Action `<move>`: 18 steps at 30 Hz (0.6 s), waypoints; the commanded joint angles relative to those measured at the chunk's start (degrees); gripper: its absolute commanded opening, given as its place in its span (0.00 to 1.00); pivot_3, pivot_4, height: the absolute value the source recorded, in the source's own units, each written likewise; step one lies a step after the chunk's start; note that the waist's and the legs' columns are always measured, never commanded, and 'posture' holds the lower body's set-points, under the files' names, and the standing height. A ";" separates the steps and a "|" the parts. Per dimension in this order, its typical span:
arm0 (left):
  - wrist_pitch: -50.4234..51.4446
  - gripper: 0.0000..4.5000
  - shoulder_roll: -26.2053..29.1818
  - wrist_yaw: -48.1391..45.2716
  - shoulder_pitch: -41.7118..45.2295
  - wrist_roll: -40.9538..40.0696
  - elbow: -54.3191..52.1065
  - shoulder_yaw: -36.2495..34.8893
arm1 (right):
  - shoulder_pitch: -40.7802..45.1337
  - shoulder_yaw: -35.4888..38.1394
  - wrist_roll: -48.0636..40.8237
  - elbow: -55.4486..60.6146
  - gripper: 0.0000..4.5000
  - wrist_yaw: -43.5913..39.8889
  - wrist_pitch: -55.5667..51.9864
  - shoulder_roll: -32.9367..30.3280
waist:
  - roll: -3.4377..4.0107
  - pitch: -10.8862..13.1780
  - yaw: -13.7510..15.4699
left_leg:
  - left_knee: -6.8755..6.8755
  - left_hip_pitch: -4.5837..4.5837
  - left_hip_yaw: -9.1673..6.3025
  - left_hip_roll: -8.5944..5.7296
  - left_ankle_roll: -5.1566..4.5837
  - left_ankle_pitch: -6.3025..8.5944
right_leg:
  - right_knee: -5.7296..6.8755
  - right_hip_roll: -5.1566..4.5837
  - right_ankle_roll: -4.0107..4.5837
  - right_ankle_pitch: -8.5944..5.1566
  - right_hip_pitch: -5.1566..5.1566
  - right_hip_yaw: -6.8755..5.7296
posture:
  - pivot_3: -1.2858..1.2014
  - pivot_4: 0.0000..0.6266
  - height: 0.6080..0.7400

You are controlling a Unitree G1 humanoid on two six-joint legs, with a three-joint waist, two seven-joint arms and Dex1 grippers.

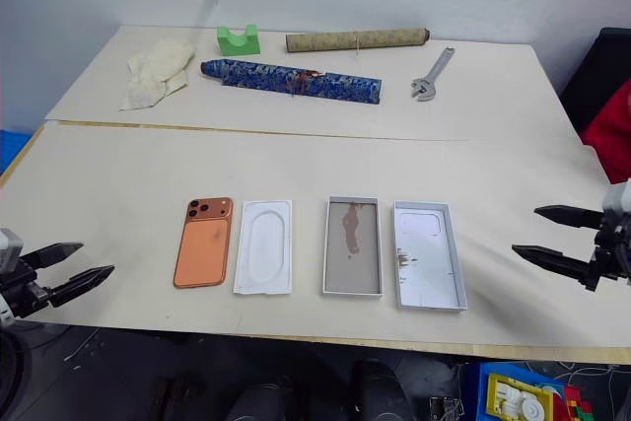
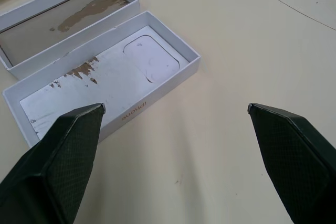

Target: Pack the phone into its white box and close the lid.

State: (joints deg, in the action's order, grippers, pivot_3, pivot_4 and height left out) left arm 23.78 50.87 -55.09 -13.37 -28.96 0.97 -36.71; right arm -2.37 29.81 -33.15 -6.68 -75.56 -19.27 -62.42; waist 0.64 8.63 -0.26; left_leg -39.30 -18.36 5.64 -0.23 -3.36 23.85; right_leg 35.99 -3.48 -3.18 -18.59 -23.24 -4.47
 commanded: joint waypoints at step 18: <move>21.86 1.00 1.91 -0.74 7.15 -11.32 -12.77 6.57 | -1.65 1.06 -1.09 16.67 0.99 3.81 -1.84 2.00 | -0.01 0.02 0.11 | -0.02 0.00 -0.02 -0.02 0.00 -0.01 | 0.13 0.00 0.00 0.00 0.01 -0.01 | 0.52 0.24 1.00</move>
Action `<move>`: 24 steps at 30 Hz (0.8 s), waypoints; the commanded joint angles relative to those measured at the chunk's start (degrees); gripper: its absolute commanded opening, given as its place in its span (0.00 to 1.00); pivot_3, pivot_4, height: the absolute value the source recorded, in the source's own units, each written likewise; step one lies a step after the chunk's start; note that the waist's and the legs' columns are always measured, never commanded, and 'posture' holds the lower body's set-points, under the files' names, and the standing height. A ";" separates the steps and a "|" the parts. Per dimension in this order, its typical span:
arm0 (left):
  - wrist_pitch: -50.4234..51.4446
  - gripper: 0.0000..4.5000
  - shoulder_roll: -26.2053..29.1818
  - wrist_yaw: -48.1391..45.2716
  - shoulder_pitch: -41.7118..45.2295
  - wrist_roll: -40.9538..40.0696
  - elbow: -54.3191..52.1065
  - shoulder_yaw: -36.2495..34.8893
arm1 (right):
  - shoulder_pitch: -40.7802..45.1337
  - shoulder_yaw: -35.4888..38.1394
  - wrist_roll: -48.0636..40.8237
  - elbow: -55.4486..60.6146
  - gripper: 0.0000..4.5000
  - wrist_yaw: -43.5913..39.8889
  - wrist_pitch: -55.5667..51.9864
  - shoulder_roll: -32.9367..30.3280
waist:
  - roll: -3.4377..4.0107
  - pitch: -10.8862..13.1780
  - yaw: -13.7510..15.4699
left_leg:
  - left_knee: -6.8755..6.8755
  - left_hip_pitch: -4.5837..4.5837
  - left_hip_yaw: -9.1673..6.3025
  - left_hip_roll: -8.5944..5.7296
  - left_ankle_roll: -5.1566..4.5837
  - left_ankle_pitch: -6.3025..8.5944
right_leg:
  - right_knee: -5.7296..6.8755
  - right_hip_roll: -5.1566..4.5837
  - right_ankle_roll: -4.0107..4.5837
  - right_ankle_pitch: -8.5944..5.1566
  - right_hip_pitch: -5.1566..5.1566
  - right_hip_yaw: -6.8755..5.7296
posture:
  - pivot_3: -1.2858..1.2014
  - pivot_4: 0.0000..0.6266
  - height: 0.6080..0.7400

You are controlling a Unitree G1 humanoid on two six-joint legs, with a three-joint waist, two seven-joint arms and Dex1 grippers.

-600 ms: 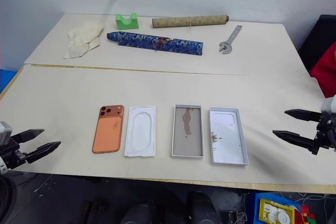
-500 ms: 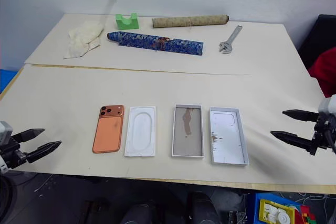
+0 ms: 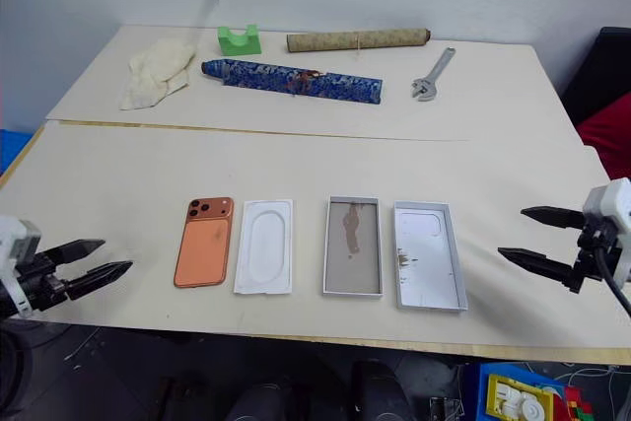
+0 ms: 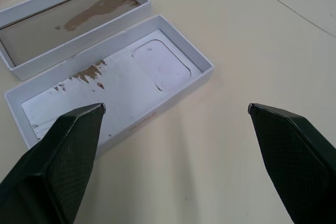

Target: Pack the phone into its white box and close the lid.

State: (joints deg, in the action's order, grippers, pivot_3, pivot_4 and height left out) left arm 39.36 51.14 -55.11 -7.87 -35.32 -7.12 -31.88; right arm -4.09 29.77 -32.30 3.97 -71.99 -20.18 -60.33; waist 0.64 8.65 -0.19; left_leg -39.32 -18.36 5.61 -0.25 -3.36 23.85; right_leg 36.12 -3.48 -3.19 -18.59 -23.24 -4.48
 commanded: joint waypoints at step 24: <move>52.14 0.76 -9.10 12.31 33.49 -14.08 7.33 27.20 | 2.41 -11.11 -11.63 34.68 1.00 11.25 -9.70 5.42 | -0.31 0.11 0.19 | -0.74 -0.51 -0.55 -0.07 0.05 -0.01 | 0.46 0.09 -0.05 0.00 -0.13 -0.15 | 0.52 0.24 1.00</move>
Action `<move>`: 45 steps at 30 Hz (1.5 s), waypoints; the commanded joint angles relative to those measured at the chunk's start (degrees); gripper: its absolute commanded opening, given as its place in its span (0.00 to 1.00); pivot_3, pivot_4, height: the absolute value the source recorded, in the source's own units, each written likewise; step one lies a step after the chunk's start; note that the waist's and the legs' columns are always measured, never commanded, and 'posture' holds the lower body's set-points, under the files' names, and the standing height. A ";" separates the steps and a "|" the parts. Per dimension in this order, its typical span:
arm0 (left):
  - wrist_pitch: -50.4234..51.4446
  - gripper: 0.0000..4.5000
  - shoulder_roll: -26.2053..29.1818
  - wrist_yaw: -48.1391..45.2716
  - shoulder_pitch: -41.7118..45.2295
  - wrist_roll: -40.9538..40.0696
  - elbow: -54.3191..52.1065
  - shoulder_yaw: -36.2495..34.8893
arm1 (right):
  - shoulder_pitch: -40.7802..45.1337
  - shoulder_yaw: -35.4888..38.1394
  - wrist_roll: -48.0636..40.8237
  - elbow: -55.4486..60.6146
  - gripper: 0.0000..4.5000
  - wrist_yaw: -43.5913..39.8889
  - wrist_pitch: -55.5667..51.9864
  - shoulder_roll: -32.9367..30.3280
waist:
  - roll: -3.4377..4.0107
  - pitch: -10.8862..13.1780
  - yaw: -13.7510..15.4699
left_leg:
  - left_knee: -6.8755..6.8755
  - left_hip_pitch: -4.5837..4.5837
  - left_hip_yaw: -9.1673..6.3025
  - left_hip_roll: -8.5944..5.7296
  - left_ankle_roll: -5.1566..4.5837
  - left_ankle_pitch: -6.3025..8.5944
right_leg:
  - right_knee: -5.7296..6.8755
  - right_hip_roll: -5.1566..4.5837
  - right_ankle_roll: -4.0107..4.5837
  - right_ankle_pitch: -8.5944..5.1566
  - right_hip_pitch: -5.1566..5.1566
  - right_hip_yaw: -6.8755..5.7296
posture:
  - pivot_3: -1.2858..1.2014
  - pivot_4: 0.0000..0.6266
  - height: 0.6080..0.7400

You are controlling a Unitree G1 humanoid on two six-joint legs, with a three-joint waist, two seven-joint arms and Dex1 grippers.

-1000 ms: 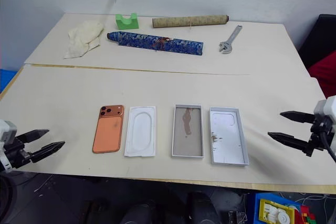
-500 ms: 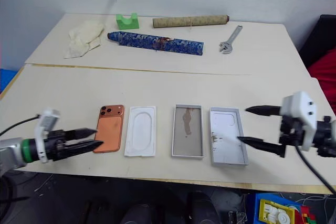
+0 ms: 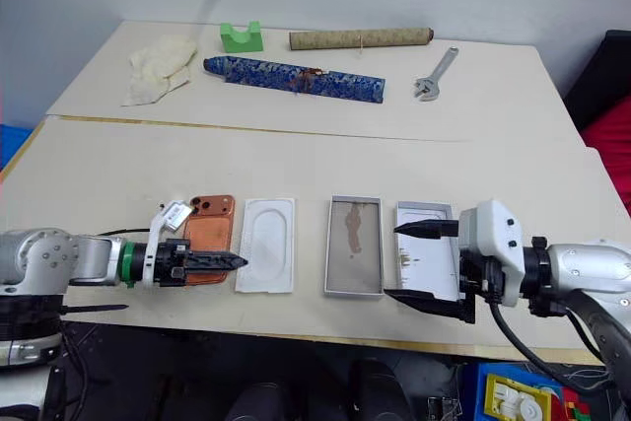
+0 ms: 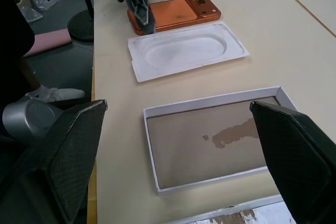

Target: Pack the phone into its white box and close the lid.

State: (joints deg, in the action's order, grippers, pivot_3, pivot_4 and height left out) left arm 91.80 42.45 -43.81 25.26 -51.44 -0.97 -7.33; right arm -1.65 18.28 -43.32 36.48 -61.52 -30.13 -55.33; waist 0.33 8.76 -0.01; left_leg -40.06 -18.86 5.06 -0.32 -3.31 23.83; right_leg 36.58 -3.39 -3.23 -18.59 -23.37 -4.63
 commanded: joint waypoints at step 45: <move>0.70 0.00 -4.83 20.53 4.41 -22.42 6.87 -6.13 | 9.97 -36.76 34.65 -13.42 0.00 4.06 14.79 14.38 | -0.13 0.14 -0.44 | -0.07 0.32 -1.47 -0.18 0.29 -0.02 | 0.20 0.02 -0.08 -0.45 0.76 0.06 | 0.52 0.24 1.00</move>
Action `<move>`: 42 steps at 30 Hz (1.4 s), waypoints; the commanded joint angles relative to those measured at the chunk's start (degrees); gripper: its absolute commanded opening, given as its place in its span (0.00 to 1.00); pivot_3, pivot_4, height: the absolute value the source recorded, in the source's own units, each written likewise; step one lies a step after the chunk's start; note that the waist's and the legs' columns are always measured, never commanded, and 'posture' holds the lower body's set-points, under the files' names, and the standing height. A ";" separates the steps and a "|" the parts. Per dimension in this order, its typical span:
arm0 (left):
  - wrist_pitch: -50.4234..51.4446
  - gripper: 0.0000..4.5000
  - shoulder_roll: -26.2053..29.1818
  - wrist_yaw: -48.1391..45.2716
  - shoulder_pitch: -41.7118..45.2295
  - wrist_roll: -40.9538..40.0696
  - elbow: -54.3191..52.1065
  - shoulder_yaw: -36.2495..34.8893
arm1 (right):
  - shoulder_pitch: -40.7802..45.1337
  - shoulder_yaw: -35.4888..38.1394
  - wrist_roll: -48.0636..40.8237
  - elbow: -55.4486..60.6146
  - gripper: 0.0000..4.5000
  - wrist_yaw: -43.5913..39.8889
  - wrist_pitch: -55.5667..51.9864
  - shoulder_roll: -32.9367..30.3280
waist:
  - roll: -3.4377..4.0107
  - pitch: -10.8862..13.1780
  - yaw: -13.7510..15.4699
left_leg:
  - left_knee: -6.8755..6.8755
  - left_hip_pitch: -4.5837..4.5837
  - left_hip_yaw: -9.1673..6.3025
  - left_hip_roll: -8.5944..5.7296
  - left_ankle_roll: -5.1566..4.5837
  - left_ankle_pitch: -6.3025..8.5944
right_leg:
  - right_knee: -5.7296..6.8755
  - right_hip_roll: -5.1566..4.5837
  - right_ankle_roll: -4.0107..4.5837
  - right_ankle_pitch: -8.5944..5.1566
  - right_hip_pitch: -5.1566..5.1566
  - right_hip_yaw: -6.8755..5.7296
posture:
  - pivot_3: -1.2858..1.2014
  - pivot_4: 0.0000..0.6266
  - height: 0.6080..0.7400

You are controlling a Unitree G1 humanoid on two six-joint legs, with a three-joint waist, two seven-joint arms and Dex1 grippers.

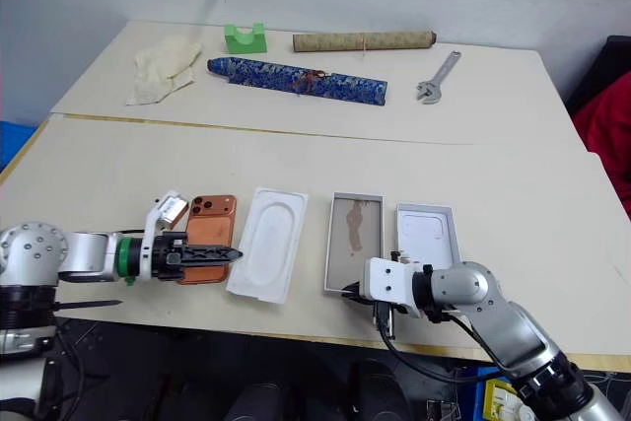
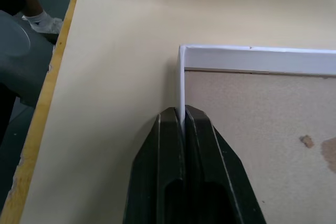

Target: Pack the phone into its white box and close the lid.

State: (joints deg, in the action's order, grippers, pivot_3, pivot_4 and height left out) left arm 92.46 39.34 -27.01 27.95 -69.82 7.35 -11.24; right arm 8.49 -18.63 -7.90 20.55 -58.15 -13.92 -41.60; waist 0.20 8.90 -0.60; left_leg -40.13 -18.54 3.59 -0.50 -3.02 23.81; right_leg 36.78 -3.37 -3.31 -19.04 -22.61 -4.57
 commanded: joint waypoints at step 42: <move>0.04 0.60 -20.75 17.84 13.84 -6.24 7.33 4.91 | -6.06 20.26 -21.39 21.78 0.53 8.94 -19.53 -6.91 | -0.01 0.00 1.80 | -0.09 -0.63 -1.60 -0.44 0.33 -0.20 | -0.37 0.07 -0.39 -0.16 0.11 0.00 | 0.52 0.24 1.00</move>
State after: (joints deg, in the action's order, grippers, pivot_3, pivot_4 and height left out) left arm 92.41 17.63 -7.29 41.23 -73.83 17.84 -6.96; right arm 1.10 2.91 -30.26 42.62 -50.11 -33.15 -48.96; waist 0.19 8.90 1.20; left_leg -40.22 -19.18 1.96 -0.94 -2.69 23.61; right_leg 36.41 -3.30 -3.70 -19.20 -22.50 -4.57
